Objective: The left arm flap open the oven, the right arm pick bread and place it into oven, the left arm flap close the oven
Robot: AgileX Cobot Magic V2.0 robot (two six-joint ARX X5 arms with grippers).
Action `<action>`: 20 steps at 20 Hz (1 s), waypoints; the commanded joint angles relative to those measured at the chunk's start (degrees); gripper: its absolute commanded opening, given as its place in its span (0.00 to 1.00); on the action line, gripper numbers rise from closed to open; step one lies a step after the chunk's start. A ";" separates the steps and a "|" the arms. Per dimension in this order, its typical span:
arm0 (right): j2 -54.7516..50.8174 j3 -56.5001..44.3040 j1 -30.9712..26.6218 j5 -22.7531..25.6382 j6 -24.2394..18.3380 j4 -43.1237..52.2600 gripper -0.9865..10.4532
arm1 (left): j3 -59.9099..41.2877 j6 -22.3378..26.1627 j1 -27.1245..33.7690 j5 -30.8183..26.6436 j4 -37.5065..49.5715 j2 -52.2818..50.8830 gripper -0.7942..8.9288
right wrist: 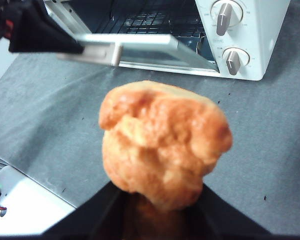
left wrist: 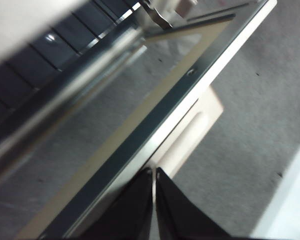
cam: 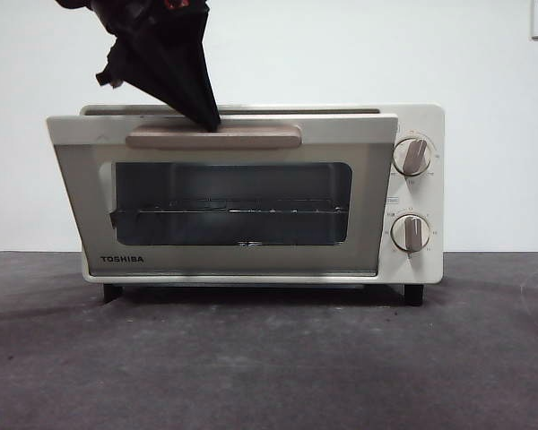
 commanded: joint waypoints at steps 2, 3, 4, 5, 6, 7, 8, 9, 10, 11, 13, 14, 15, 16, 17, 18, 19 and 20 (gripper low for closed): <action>0.09 0.83 0.33 -0.26 0.76 0.57 0.20 | -6.03 -3.96 -1.62 -1.53 5.81 -1.14 0.10; 0.09 0.83 0.33 -0.26 0.76 0.57 0.20 | -7.89 -4.70 -2.03 -1.60 7.37 -2.10 0.10; 0.09 0.83 0.33 -0.26 0.79 0.59 0.20 | -11.32 -6.19 -2.69 -2.03 10.34 -4.02 0.10; 0.09 0.83 0.33 -0.26 0.79 0.59 0.20 | -14.51 -7.56 -3.23 -2.78 13.42 -5.99 0.10; 0.09 0.83 0.33 -0.26 0.79 0.61 0.20 | -17.99 -9.40 -3.78 -3.93 16.63 -8.31 0.10; 0.09 0.83 0.33 -0.26 0.81 0.61 0.20 | -20.68 -10.56 -4.17 -5.03 19.04 -10.23 0.10; 0.09 0.83 0.33 -0.26 0.79 0.61 0.20 | -23.45 -11.56 -4.44 -5.75 21.35 -12.39 0.10; 0.09 0.83 0.33 -0.26 0.79 0.61 0.20 | -25.51 -12.52 -4.57 -6.27 23.23 -14.01 0.10; 0.09 0.83 0.33 -0.24 0.79 0.66 0.20 | -27.50 -13.84 -4.76 -6.91 24.94 -15.58 0.10; 0.09 0.83 0.33 -0.24 0.79 0.66 0.20 | -29.16 -14.67 -5.05 -7.32 26.40 -16.81 0.10; 0.09 0.83 0.33 -0.24 0.79 0.68 0.20 | -32.74 -17.49 -5.75 -8.79 29.64 -18.84 0.10; 0.09 0.83 0.33 -0.24 0.79 0.68 0.20 | -34.62 -18.93 -6.14 -8.79 31.54 -19.58 0.10; 0.09 0.83 0.33 -0.24 0.79 0.68 0.20 | -35.87 -20.15 -6.38 -8.79 32.74 -19.93 0.10; 0.09 0.83 0.33 -0.24 0.79 0.68 0.20 | -37.18 -21.14 -6.71 -8.81 33.94 -20.24 0.10; 0.09 0.83 0.33 -0.24 0.79 0.68 0.20 | -38.03 -21.86 -7.06 -9.05 34.75 -20.37 0.10; 0.09 0.83 0.33 -0.24 0.79 0.68 0.20 | -39.04 -22.62 -7.69 -9.77 35.60 -20.48 0.10; 0.09 0.83 0.33 -0.24 0.79 0.70 0.20 | -39.65 -23.32 -8.31 -10.88 36.13 -20.50 0.10; 0.09 0.83 0.33 -0.24 0.79 0.68 0.20 | -40.37 -23.89 -9.11 -12.04 37.03 -20.50 0.10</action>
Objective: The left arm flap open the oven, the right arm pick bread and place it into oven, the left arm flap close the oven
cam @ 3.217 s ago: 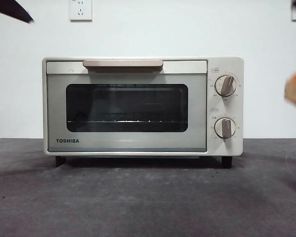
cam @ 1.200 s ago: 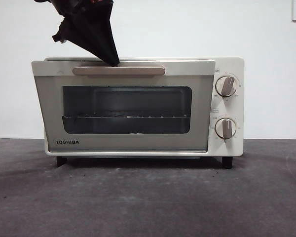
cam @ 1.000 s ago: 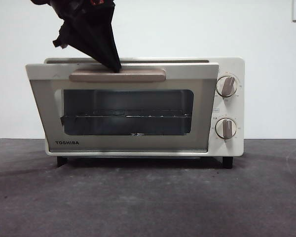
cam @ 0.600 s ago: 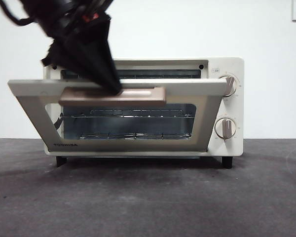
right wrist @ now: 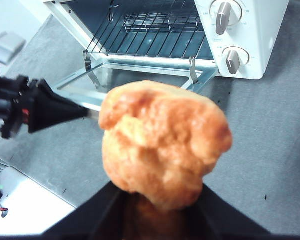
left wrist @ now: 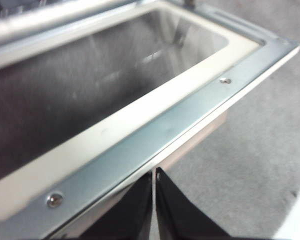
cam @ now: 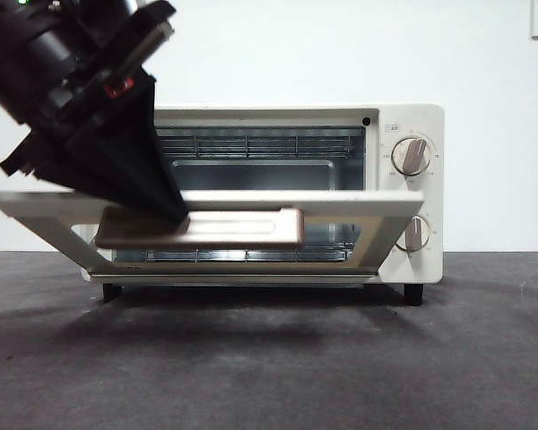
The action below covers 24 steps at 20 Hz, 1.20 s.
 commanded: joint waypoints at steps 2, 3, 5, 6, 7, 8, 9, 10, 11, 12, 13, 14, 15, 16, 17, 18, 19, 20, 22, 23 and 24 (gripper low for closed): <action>0.09 0.83 0.33 -0.24 0.59 0.70 0.20 | -1.46 -3.21 -2.05 -4.09 4.63 0.20 0.10; 0.09 0.83 0.33 -0.24 0.59 0.70 0.20 | -2.21 -4.20 -2.58 -4.74 5.35 0.22 0.10; 0.09 0.83 0.33 -0.24 0.59 0.68 0.20 | -3.34 -4.50 -3.56 -5.29 5.38 0.22 0.10; 0.09 0.83 0.33 -0.24 0.59 0.70 0.20 | -3.82 -4.52 -4.07 -5.60 5.40 0.22 0.10; 0.09 0.83 0.33 -0.24 0.59 0.76 0.20 | -4.28 -4.61 -4.52 -6.47 5.40 0.22 0.10; 0.09 0.83 0.33 -0.24 0.59 1.01 0.20 | -4.63 -4.94 -4.85 -6.99 5.40 0.22 0.10; 0.09 0.83 0.33 -0.24 0.59 1.11 0.20 | -4.96 -5.22 -5.18 -7.04 5.49 0.22 0.10; 0.09 0.83 0.33 -0.24 0.59 1.14 0.20 | -5.42 -5.42 -5.49 -7.15 5.97 0.22 0.10; 0.09 0.83 0.33 -0.24 0.59 1.14 0.20 | -6.01 -5.79 -5.75 -7.26 6.75 0.22 0.10; 0.09 0.83 0.33 -0.26 0.59 1.14 0.20 | -6.64 -6.34 -6.01 -7.26 7.50 0.22 0.10; 0.09 0.83 0.33 -0.26 0.59 1.11 0.20 | -7.04 -6.80 -6.27 -7.26 7.87 0.22 0.10; 0.09 0.83 0.33 -0.26 0.59 1.11 0.20 | -7.08 -7.02 -6.58 -7.23 7.87 0.22 0.10; 0.09 0.83 0.33 -0.26 0.59 1.09 0.20 | -7.08 -7.06 -6.93 -7.17 8.17 0.11 0.10; 0.09 0.83 0.33 -0.28 0.63 1.05 0.20 | -7.04 -7.08 -7.30 -7.17 8.26 -0.39 0.10; 0.11 0.83 0.33 -0.74 0.63 1.05 0.20 | -7.04 -7.10 -7.54 -7.15 8.15 -1.44 0.10; 0.22 0.83 0.33 -1.55 0.66 1.11 0.20 | -6.95 -7.23 -7.78 -7.04 7.69 -2.93 0.10; 0.28 0.83 0.33 -2.05 0.68 1.27 0.20 | -6.82 -7.30 -7.93 -6.97 6.80 -4.96 0.10; 0.68 0.83 0.33 -2.84 0.68 1.62 0.20 | -6.67 -7.28 -7.98 -6.97 5.79 -7.15 0.10; 1.79 0.83 0.33 -4.59 1.73 3.45 0.20 | -5.86 -7.26 -7.98 -6.97 2.56 -12.41 0.10; 2.54 0.83 0.35 -5.77 2.60 4.96 0.20 | -5.14 -7.23 -7.98 -6.99 0.50 -15.10 0.10; 3.32 0.81 0.44 -6.71 3.17 6.67 0.20 | -4.09 -7.23 -7.96 -6.99 -1.64 -17.57 0.10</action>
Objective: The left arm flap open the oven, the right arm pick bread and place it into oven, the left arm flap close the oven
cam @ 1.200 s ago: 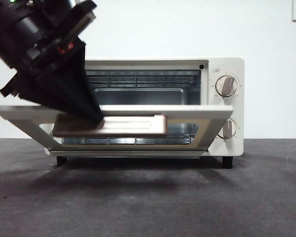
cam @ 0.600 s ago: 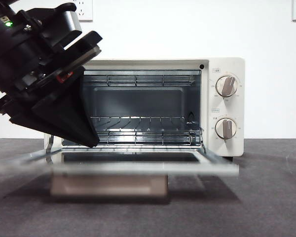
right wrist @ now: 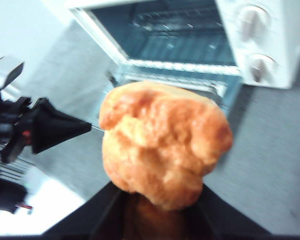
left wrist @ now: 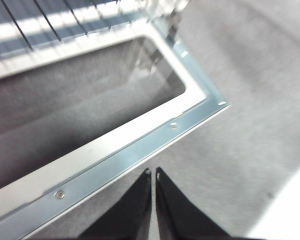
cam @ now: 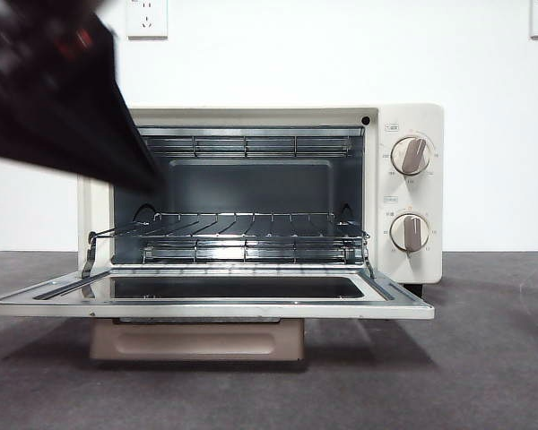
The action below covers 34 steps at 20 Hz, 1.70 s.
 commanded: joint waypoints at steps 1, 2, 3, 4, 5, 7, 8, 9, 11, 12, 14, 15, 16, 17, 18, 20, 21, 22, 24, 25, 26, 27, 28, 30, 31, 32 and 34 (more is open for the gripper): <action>2.05 0.81 0.63 -1.68 2.27 4.35 0.20 | 3.67 0.20 -0.63 0.22 -3.85 -4.83 0.10; 3.34 0.81 1.11 -1.77 2.82 6.58 0.20 | 5.27 0.68 -0.63 -0.07 -6.43 -7.04 0.10; 4.55 0.81 1.75 -1.75 3.17 8.20 0.20 | 6.78 1.53 -0.61 -0.46 -8.72 -8.50 0.10; 6.27 0.81 2.84 -1.75 3.61 10.36 0.20 | 8.74 2.62 -0.55 -0.74 -11.67 -9.97 0.10; 8.07 0.81 3.96 -1.75 3.72 12.24 0.20 | 10.29 3.45 -0.42 -0.74 -13.94 -10.91 0.10; 12.94 0.81 7.13 -1.75 4.46 17.14 0.20 | 13.88 5.31 0.00 -0.83 -19.06 -12.57 0.10; 15.91 0.81 9.20 -1.70 5.81 20.31 0.20 | 15.69 6.27 0.26 -0.83 -21.79 -13.38 0.10; 18.49 0.81 11.04 -1.53 6.86 23.10 0.20 | 17.00 6.62 0.48 -0.85 -23.71 -14.05 0.10; 24.26 0.81 14.93 -0.15 8.83 29.16 0.20 | 18.99 6.75 1.07 -0.87 -26.93 -16.22 0.10; 27.32 0.81 16.85 1.73 10.86 31.54 0.20 | 19.69 6.27 1.42 -0.90 -28.17 -17.57 0.10; 32.63 0.85 19.45 4.22 13.22 34.84 0.20 | 20.15 5.68 2.10 -0.90 -30.47 -20.11 0.10; 34.88 0.90 20.11 4.83 13.99 36.11 0.20 | 20.15 5.33 2.43 -0.90 -31.74 -21.09 0.10; 37.59 1.16 20.41 5.35 14.67 37.46 0.20 | 20.17 5.01 2.78 -0.90 -33.44 -22.16 0.10; 39.67 1.75 20.48 6.62 14.71 37.77 0.20 | 20.17 5.03 2.99 -0.90 -34.53 -22.82 0.10; 42.03 2.54 20.50 8.74 14.67 38.58 0.20 | 20.17 5.03 3.15 -0.90 -35.39 -23.39 0.10; 45.83 4.13 20.48 12.44 15.12 40.39 0.20 | 20.17 5.03 3.19 -0.90 -35.87 -23.89 0.10; 47.69 5.03 20.46 14.40 15.39 40.61 0.20 | 20.17 5.03 3.19 -0.87 -35.85 -23.89 0.10; 49.51 5.97 20.41 16.13 15.39 40.63 0.20 | 20.17 5.05 3.19 -0.87 -35.82 -23.89 0.10; 53.20 7.96 20.39 17.49 15.41 40.70 0.20 | 20.17 5.09 3.19 -0.90 -35.78 -23.89 0.10; 54.93 9.07 20.41 18.18 15.41 40.87 0.20 | 20.17 5.16 3.19 -0.87 -35.78 -23.89 0.10; 56.50 10.16 20.41 18.93 15.50 41.38 0.20 | 20.17 5.27 3.19 -0.87 -35.78 -23.89 0.10; 57.94 11.28 20.41 19.98 15.78 41.44 0.20 | 20.17 5.29 3.19 -0.87 -35.78 -23.89 0.10; 59.43 12.44 20.41 21.09 16.02 41.46 0.20 | 20.17 5.29 3.19 -0.87 -35.74 -23.89 0.10; 61.77 14.16 20.31 22.60 16.61 42.10 0.20 | 20.17 5.27 3.19 -0.87 -35.76 -23.89 0.10; 62.73 14.82 20.31 23.08 17.05 42.21 0.20 | 20.17 5.27 3.19 -0.87 -35.74 -23.89 0.10; 63.47 15.34 20.31 23.50 17.25 42.18 0.20 | 20.17 5.29 3.19 -0.87 -35.76 -23.89 0.10; 64.43 15.74 20.31 24.30 17.25 42.69 0.20 | 20.17 5.29 3.19 -0.90 -35.74 -23.89 0.10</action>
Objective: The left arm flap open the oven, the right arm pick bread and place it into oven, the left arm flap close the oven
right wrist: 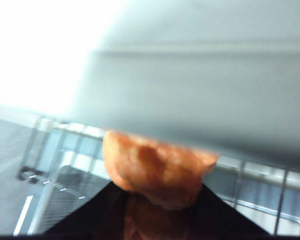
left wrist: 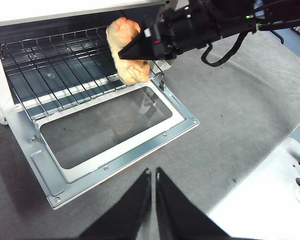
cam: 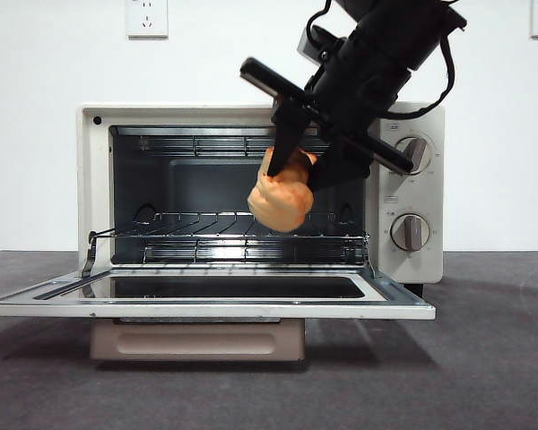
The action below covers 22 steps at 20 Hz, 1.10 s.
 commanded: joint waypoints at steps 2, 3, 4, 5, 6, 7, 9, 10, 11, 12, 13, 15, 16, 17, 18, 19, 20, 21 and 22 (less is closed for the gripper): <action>1.88 1.29 0.37 2.58 0.76 1.62 0.20 | 1.07 -0.02 -0.33 -0.24 0.66 0.20 0.10; 1.88 1.29 0.37 3.72 0.74 1.55 0.20 | 1.07 0.35 -0.31 -0.26 0.70 0.22 0.10; 1.90 1.29 0.37 4.11 0.74 1.55 0.20 | 1.07 0.39 -0.31 -0.26 0.70 0.22 0.10; 1.90 1.29 0.37 4.74 0.74 1.49 0.20 | 1.07 0.39 -0.31 -0.26 0.77 0.22 0.10; 1.90 1.29 0.37 4.79 0.74 1.51 0.22 | 1.07 0.44 -0.31 -0.26 0.85 0.22 0.10; 1.90 1.29 0.37 4.74 0.76 1.55 0.26 | 1.07 0.57 -0.31 -0.26 0.90 0.22 0.10; 1.90 1.29 0.46 4.70 0.76 1.55 0.37 | 1.07 0.79 -0.31 -0.31 1.03 0.22 0.10; 1.90 1.29 0.48 4.66 0.76 1.53 0.42 | 1.07 0.79 -0.31 -0.42 1.05 0.22 0.10; 1.90 1.29 0.48 4.59 0.76 1.49 0.45 | 1.07 0.79 -0.31 -0.42 1.05 0.22 0.10; 1.86 1.29 0.48 4.22 0.76 1.44 0.48 | 1.07 0.79 -0.31 -0.42 1.05 0.22 0.10; 1.81 1.29 0.48 3.76 0.76 1.40 0.49 | 1.07 0.79 -0.31 -0.42 1.05 0.22 0.10; 1.57 1.36 0.46 2.14 0.76 0.96 0.49 | 1.07 0.79 -0.31 -0.42 1.01 0.22 0.10; 1.09 1.36 0.46 1.64 0.74 0.26 0.49 | 1.07 0.76 -0.31 -0.42 1.01 0.22 0.10; 0.31 1.36 0.50 1.62 0.70 -0.85 0.49 | 1.07 0.76 -0.31 -0.61 1.01 0.24 0.10; -0.92 1.36 0.66 1.62 0.37 -2.47 0.49 | 1.07 0.33 -0.31 -1.66 0.96 0.26 0.10; -2.36 1.36 1.01 1.62 -0.37 -4.44 0.49 | 1.07 -0.02 -0.26 -2.80 0.94 0.48 0.10; -4.35 1.36 1.25 1.62 -1.14 -7.15 0.49 | 1.07 -1.49 -0.15 -3.69 0.96 0.98 0.10; -6.64 1.36 1.55 1.62 -2.43 -10.45 0.49 | 1.07 -3.04 0.11 -3.87 0.94 1.73 0.10; -9.53 1.36 2.08 1.84 -4.07 -14.40 0.49 | 1.11 -4.17 0.55 -3.85 0.83 2.80 0.10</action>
